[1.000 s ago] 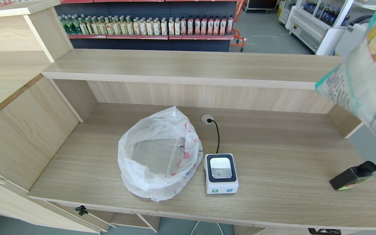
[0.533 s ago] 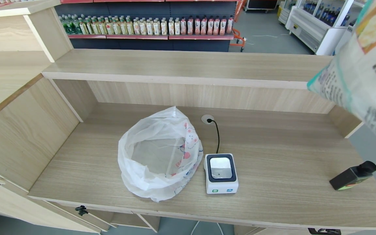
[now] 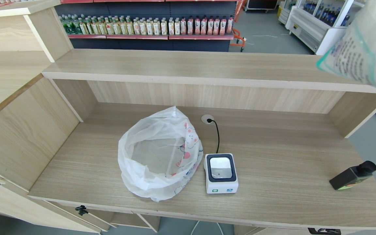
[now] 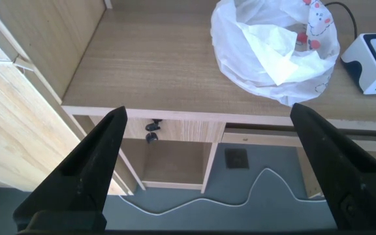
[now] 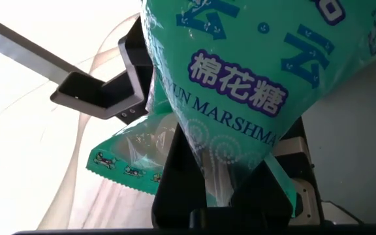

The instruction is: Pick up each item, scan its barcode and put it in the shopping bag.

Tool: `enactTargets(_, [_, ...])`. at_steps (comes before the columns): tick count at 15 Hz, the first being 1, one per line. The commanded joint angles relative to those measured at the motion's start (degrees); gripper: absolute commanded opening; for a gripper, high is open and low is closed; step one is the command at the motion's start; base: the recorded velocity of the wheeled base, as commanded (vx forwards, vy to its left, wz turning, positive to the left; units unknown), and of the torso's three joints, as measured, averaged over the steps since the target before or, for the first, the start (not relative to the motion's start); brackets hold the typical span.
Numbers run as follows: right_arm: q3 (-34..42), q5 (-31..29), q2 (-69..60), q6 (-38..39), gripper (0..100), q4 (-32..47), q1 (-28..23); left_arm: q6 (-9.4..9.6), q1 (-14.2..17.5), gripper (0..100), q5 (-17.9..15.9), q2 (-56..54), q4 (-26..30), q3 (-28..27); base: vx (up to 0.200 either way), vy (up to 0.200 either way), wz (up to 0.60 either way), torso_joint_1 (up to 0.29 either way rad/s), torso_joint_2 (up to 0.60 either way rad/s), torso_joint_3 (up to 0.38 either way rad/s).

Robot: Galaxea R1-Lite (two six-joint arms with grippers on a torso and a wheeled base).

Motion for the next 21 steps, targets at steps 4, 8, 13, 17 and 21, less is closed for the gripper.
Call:
enactTargets(4, [0.92, 2.34, -0.33, 0.89, 0, -0.03, 0.13, -0.01, 0.06, 100, -0.02, 0.01, -0.01, 0.00, 0.000, 0.000, 0.00, 0.000, 0.00, 0.000])
enactTargets(8, [5.06, 2.34, -2.00, -1.31, 0, -1.08, 0.13, -0.01, 0.06, 100, -0.02, 0.01, -0.01, 0.00, 0.000, 0.000, 0.00, 0.000, 0.00, 0.000])
enactTargets(13, [24.92, -19.81, -4.11, -22.84, 0, -19.80, 0.04, -0.01, -0.02, 100, -0.02, 0.01, -0.01, 0.00, 0.000, 0.000, 0.00, 0.000, 0.00, 0.000])
enactTargets(17, [34.67, -35.63, -3.32, -42.79, 0, -34.92, -4.26, -0.01, -0.02, 100, -0.02, 0.01, -0.01, 0.00, 0.000, 0.000, 0.00, 0.000, 0.00, 0.000])
enactTargets(21, [34.85, -35.89, 1.43, -63.36, 0, -39.05, -4.70, -0.01, -0.02, 100, -0.02, 0.01, -0.01, 0.00, 0.000, 0.000, 0.00, 0.000, 0.00, 0.000])
